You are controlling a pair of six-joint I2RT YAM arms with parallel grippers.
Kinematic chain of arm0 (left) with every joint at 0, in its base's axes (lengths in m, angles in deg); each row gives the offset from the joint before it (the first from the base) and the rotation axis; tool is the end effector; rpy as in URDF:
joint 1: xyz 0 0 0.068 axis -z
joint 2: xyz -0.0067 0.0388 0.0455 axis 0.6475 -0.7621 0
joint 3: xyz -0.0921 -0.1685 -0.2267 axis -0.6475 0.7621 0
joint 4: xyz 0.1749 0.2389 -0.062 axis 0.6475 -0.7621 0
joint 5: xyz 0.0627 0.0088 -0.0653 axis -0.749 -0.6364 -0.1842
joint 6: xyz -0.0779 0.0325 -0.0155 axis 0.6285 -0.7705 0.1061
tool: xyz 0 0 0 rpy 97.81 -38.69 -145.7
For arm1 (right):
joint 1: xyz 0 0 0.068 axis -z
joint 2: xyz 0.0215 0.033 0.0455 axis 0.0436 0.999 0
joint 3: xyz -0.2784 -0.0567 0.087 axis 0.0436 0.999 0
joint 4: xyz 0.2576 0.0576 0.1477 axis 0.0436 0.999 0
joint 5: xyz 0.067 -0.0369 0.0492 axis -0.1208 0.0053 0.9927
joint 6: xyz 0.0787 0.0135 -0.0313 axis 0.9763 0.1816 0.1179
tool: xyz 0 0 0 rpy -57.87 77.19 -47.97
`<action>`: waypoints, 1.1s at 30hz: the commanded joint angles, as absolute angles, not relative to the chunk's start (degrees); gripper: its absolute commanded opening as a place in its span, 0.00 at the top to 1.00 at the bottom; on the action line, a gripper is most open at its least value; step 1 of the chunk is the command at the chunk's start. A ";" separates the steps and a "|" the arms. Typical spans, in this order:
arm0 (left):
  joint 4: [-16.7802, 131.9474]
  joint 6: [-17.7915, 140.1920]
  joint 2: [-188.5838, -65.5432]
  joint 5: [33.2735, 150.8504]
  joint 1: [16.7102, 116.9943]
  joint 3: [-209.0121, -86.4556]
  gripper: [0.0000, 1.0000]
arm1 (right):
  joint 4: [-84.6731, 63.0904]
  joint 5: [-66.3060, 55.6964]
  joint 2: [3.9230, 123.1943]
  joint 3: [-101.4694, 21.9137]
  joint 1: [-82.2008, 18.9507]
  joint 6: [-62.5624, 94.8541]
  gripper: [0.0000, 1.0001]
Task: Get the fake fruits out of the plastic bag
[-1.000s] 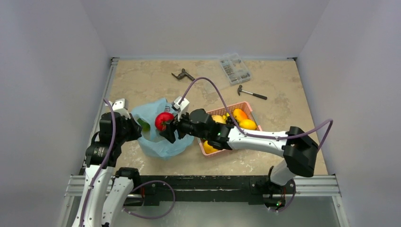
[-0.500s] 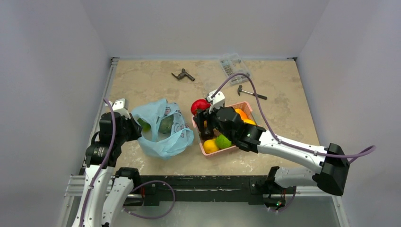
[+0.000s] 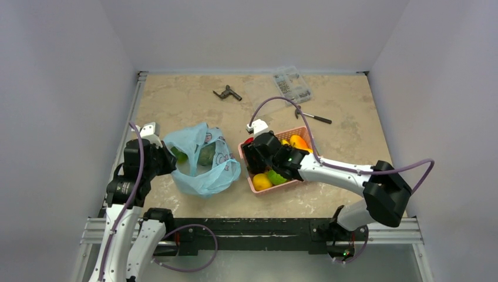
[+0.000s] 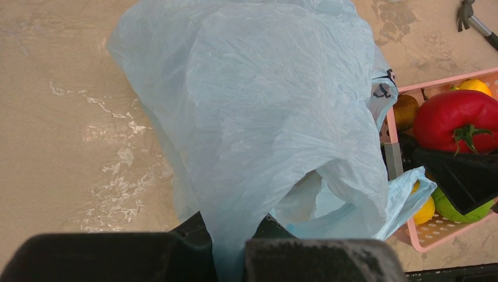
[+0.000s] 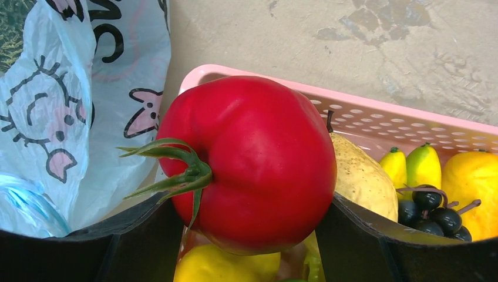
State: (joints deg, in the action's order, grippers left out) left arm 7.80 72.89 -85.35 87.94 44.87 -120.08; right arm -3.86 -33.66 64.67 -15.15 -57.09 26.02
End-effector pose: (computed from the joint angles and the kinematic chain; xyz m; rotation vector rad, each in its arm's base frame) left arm 0.1702 -0.0189 0.2973 -0.3240 2.2106 -0.3465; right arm 0.2371 0.2872 0.2115 -0.5326 2.1455 0.2890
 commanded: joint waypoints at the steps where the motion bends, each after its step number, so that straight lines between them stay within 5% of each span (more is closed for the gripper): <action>1: 9.30 73.26 -85.56 88.78 44.83 -120.75 1.00 | 0.01 -32.81 65.65 -18.45 -57.17 26.03 0.85; 18: 9.45 73.26 -86.46 89.34 44.84 -120.67 1.00 | 1.40 -35.34 65.34 -17.51 -57.25 25.36 0.06; 33: 9.54 73.26 -87.66 89.94 44.92 -120.71 1.00 | -2.12 -33.68 61.01 -24.75 -62.82 23.89 0.02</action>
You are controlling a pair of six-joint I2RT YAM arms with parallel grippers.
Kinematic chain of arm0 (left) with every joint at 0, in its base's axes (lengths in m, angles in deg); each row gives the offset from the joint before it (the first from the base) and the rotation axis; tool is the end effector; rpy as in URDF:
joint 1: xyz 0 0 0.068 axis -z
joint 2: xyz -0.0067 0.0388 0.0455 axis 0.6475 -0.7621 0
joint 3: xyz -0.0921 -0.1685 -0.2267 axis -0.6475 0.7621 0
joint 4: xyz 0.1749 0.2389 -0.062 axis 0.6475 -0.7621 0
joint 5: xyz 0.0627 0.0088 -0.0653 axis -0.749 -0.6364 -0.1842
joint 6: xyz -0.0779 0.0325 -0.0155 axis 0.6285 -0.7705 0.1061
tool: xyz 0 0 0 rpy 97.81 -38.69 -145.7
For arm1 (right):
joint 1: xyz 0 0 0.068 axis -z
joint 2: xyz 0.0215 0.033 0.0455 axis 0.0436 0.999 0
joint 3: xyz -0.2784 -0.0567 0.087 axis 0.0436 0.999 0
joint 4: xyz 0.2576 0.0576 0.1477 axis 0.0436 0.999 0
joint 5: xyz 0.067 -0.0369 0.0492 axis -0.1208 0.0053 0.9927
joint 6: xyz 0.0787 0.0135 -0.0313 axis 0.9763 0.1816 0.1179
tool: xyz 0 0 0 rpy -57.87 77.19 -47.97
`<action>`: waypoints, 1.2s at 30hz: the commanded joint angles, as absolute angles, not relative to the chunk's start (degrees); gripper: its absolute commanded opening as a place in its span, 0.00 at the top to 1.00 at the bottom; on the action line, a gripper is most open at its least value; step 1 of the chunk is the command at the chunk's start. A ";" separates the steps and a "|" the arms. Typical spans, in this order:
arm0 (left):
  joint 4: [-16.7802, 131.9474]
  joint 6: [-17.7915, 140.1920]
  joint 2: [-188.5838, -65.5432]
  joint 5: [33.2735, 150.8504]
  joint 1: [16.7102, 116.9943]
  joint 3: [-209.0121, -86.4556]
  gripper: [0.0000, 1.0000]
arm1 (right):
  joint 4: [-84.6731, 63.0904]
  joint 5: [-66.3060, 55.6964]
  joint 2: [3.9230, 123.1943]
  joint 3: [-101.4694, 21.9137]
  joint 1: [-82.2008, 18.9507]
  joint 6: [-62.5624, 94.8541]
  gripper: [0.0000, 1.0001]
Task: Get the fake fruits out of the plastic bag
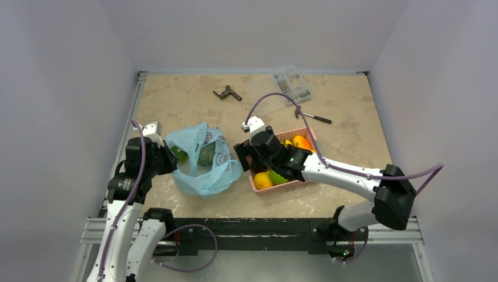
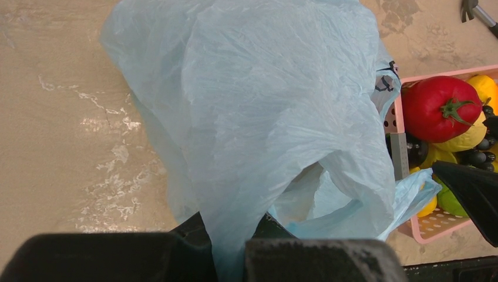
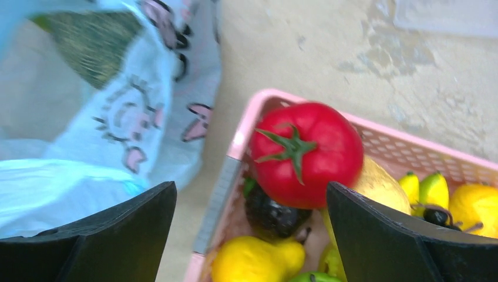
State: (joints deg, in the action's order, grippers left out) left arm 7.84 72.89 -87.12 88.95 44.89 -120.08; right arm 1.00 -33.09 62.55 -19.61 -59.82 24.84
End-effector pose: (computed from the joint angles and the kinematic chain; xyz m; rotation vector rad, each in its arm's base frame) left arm 0.1756 -0.0207 0.2927 -0.3202 2.2433 -0.3608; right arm 0.2234 0.3000 0.2456 -0.5982 2.1072 0.3341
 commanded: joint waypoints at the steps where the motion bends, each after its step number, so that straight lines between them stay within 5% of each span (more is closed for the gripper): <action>1: 9.35 73.19 -87.95 90.04 44.92 -120.76 1.00 | -4.20 -33.78 60.43 -24.74 -64.83 22.59 0.03; 7: 9.64 73.26 -87.81 90.07 45.10 -120.52 1.00 | -24.88 -21.46 60.54 -20.31 -70.26 25.37 0.08; 19: 9.54 73.33 -89.18 89.76 46.51 -120.53 1.00 | -39.04 -5.09 82.14 -20.91 -72.36 37.74 0.62; 25: 6.32 74.30 -98.27 85.51 47.56 -122.03 1.00 | -50.86 -3.82 87.10 -13.36 -74.06 43.07 0.64; 36: 6.44 74.31 -98.08 85.53 47.56 -122.41 1.00 | -33.35 -15.69 81.67 -21.04 -74.04 33.41 0.55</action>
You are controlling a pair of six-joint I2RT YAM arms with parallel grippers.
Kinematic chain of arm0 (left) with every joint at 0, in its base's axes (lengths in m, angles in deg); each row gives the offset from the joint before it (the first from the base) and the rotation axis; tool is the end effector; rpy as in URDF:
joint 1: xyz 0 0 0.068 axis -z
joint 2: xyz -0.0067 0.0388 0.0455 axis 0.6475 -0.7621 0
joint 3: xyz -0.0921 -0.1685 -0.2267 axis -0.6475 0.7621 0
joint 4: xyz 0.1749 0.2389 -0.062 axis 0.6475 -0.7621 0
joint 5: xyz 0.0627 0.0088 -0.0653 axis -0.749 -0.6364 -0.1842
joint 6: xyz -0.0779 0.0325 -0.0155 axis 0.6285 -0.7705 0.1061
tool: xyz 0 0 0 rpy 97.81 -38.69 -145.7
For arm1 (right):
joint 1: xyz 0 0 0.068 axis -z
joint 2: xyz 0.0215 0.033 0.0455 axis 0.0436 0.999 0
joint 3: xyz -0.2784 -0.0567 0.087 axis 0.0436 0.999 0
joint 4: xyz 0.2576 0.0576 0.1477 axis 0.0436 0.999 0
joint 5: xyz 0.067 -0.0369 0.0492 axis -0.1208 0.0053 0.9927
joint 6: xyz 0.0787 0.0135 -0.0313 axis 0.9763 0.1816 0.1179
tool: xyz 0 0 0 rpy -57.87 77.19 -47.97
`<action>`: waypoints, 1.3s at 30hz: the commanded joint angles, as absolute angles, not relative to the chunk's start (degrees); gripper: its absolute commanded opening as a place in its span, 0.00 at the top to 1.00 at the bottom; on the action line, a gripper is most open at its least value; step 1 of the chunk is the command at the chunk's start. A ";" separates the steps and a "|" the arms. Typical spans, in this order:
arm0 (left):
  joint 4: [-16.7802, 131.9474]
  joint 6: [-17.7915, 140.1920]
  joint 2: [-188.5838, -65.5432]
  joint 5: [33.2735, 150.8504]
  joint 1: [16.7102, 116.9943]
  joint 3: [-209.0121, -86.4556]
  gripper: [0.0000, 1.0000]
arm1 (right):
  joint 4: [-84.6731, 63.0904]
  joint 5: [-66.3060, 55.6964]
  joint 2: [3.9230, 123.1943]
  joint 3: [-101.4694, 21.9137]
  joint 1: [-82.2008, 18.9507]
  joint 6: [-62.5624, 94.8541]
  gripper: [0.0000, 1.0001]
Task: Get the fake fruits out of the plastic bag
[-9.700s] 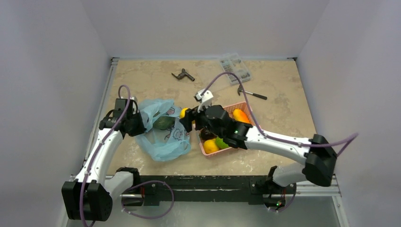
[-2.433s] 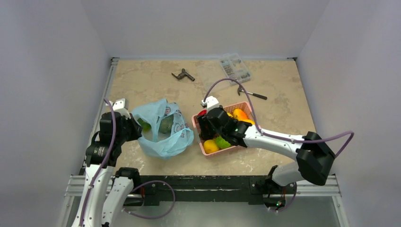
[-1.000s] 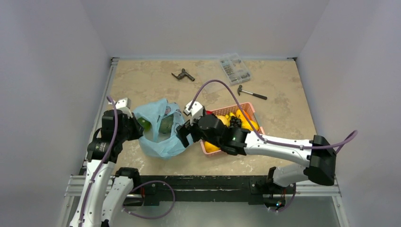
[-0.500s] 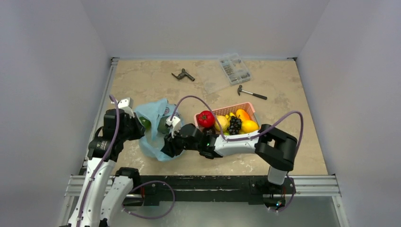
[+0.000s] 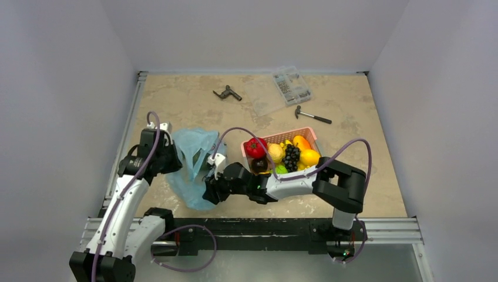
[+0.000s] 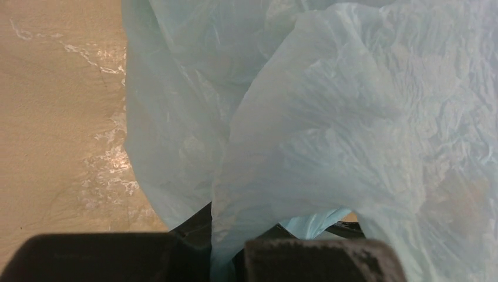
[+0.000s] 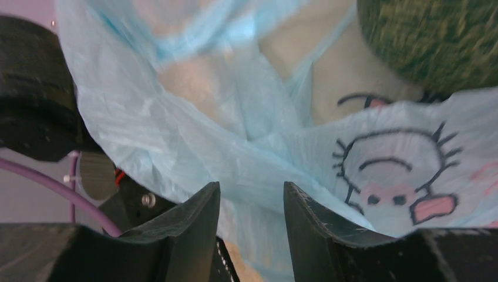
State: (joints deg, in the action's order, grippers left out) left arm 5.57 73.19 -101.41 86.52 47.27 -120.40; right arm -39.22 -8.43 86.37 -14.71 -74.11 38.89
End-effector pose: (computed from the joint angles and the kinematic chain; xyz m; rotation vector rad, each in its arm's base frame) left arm 0.2100 -0.0290 0.2469 -0.3499 2.5240 -0.2706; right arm 0.1347 0.4238 0.1344 -0.8515 2.0604 1.1426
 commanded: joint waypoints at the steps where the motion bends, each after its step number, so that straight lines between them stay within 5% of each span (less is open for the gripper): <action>1: 6.52 74.32 -97.36 85.40 47.56 -122.27 1.00 | -31.47 -17.23 81.99 -22.50 -74.04 31.80 0.53; 13: 8.04 73.32 -90.03 86.93 47.65 -121.52 1.00 | -31.10 -22.69 90.81 -39.03 -73.77 31.53 0.29; 18: 10.00 72.33 -87.66 90.21 47.56 -121.02 1.00 | -31.84 -27.42 89.36 -36.41 -72.10 37.57 0.22; 29: 15.49 85.73 -96.21 119.05 50.18 -136.30 1.00 | -30.62 -29.67 85.40 -31.25 -71.03 36.48 0.07; 39: -4.39 78.96 -90.93 87.97 51.36 -127.74 1.00 | -32.88 -26.66 84.22 -30.10 -70.22 32.61 0.09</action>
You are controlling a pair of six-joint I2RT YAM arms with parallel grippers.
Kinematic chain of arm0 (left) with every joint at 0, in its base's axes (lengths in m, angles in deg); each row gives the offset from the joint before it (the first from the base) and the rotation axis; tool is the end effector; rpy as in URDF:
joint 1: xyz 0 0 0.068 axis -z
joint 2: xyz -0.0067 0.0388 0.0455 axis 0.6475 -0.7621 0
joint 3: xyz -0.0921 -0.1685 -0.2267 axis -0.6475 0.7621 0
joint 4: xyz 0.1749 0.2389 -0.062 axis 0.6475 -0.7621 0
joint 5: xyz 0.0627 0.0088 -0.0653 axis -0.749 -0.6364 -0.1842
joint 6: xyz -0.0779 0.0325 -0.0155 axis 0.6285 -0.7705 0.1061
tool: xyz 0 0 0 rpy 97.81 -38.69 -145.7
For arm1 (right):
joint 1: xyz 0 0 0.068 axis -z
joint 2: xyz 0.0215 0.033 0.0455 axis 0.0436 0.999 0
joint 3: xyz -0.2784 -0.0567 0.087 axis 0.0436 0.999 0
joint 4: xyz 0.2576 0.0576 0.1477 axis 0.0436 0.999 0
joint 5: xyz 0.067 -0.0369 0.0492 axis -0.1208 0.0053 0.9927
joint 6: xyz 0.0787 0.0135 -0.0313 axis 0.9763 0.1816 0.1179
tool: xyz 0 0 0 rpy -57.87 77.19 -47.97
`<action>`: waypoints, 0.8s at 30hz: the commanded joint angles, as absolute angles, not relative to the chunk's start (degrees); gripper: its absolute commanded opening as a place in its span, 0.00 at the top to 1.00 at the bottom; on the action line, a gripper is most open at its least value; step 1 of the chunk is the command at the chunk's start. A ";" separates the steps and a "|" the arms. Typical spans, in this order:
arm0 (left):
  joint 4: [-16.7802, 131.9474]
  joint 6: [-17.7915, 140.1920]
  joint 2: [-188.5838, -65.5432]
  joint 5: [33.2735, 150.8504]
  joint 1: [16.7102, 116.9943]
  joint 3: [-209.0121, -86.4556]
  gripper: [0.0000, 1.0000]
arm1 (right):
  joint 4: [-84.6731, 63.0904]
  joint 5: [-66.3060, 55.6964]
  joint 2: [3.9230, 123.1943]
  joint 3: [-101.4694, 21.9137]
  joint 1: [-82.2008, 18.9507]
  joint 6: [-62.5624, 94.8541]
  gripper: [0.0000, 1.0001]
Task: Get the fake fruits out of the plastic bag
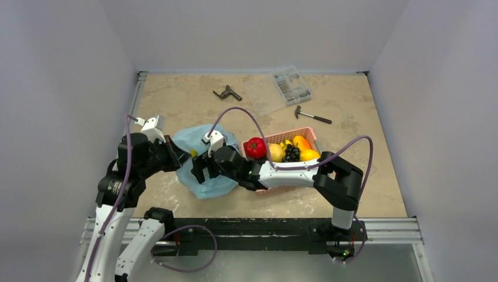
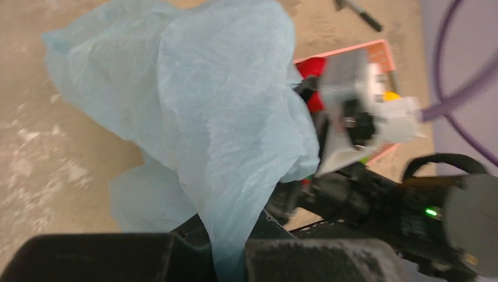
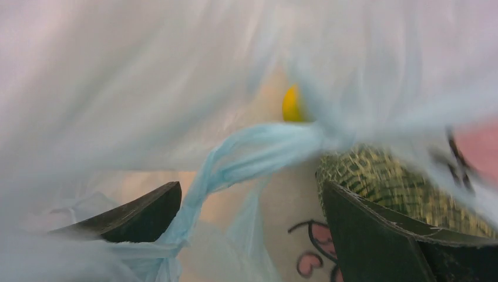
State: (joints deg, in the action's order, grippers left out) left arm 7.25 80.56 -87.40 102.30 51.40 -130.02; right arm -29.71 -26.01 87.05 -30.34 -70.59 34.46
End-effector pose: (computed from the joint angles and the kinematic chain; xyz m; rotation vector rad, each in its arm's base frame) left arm 0.1585 -0.0554 0.3599 -0.1697 2.1456 -0.7732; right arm 0.2005 0.4526 0.2107 -0.5848 1.9242 0.8615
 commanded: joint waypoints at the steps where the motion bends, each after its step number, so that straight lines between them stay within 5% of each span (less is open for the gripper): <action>1: -4.99 79.30 -91.98 87.69 51.34 -127.50 1.00 | -32.92 -26.88 84.36 -30.26 -70.18 31.78 0.10; 6: -4.49 79.57 -93.95 87.87 51.34 -126.80 1.00 | -30.13 -28.26 86.46 -34.73 -70.18 27.18 0.13; 12: -7.91 80.66 -94.14 88.80 51.42 -127.75 1.00 | -27.75 -25.96 87.57 -37.17 -70.33 25.87 0.31; 14: -9.27 80.46 -92.54 88.37 51.42 -128.52 0.83 | -28.12 -23.36 86.78 -35.97 -70.62 26.38 0.31; 18: -9.67 79.62 -87.45 86.57 51.34 -129.92 0.21 | -25.98 -20.88 85.03 -34.66 -71.37 28.34 0.28; 24: -8.69 76.78 -90.12 80.86 51.30 -134.45 0.09 | -22.49 -22.91 81.08 -32.81 -71.40 31.81 0.19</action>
